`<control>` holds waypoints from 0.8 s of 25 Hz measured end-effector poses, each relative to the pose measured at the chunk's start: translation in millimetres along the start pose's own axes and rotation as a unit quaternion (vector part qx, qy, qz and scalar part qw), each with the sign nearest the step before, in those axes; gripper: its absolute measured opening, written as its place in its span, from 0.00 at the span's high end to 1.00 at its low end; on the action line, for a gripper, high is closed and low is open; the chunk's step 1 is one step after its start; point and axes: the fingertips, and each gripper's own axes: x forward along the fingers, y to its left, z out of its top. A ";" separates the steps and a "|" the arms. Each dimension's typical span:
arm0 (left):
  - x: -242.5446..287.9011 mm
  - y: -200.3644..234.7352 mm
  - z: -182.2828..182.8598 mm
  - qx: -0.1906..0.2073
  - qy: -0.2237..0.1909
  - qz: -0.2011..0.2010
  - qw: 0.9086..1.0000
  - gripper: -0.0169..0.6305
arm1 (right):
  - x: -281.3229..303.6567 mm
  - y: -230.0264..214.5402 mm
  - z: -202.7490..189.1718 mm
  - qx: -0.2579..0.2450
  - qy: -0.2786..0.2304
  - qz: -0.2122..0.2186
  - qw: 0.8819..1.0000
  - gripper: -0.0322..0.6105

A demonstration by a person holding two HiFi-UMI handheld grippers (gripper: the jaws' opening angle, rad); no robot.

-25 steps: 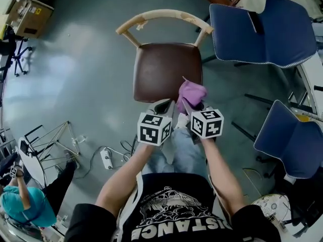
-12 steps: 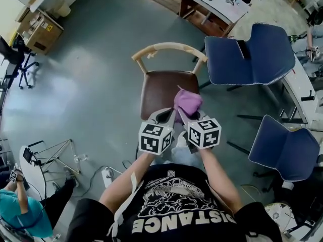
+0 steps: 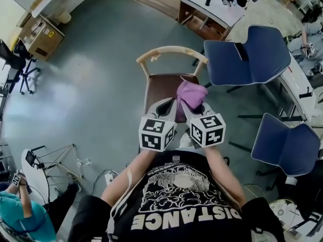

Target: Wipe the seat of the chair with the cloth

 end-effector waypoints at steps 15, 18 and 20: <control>-6.8 1.1 1.1 0.001 -0.001 0.000 1.000 0.97 | -1.1 9.5 9.6 -0.013 -0.021 -0.003 1.000 0.85; -5.0 0.4 0.0 0.000 0.002 0.000 1.000 0.97 | -2.0 8.2 9.8 -0.012 -0.023 -0.002 1.000 0.85; -4.5 1.2 -0.1 -0.001 0.003 0.001 1.000 0.97 | -2.0 8.8 10.3 -0.013 -0.023 0.000 1.000 0.85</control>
